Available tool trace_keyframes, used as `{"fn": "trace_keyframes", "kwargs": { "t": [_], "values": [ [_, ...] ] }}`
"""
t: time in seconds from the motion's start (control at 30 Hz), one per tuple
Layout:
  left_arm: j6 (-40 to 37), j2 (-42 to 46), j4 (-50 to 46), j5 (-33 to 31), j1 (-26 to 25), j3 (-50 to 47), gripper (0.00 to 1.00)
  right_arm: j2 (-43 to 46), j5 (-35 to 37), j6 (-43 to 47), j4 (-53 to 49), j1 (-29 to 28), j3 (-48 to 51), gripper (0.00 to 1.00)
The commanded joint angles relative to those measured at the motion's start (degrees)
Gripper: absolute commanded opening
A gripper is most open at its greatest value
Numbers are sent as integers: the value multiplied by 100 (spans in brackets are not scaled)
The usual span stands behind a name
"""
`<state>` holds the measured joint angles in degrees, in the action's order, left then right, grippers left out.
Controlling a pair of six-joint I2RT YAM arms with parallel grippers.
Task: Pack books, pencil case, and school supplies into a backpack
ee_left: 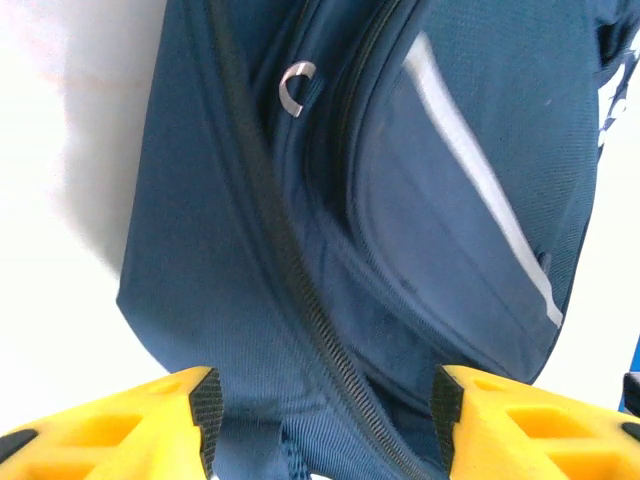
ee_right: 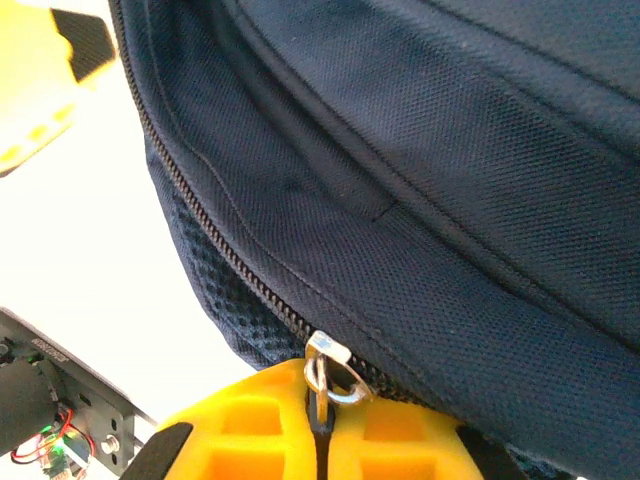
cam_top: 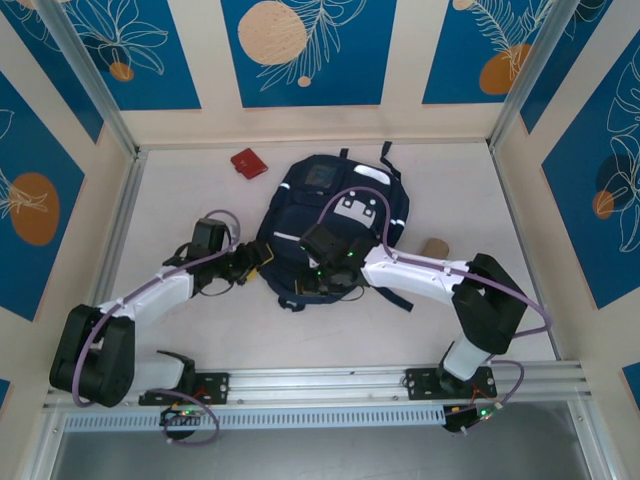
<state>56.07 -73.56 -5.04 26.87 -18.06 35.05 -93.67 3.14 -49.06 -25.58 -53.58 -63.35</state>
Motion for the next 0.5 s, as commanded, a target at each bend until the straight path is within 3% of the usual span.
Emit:
{"fn": "trace_keyframes", "kwargs": {
  "t": [0.0, 0.23, 0.47],
  "values": [
    [380, 72, 282, 210, -87, -117, 58, -61, -192, 180, 177, -59, -204, 0],
    [355, -132, 341, 157, -188, 84, 46, -195, -225, 143, 159, -165, -195, 0],
    [239, -447, 154, -113, -241, 256, 46, -305, -194, 125, 135, -249, -229, 0]
  ]
}}
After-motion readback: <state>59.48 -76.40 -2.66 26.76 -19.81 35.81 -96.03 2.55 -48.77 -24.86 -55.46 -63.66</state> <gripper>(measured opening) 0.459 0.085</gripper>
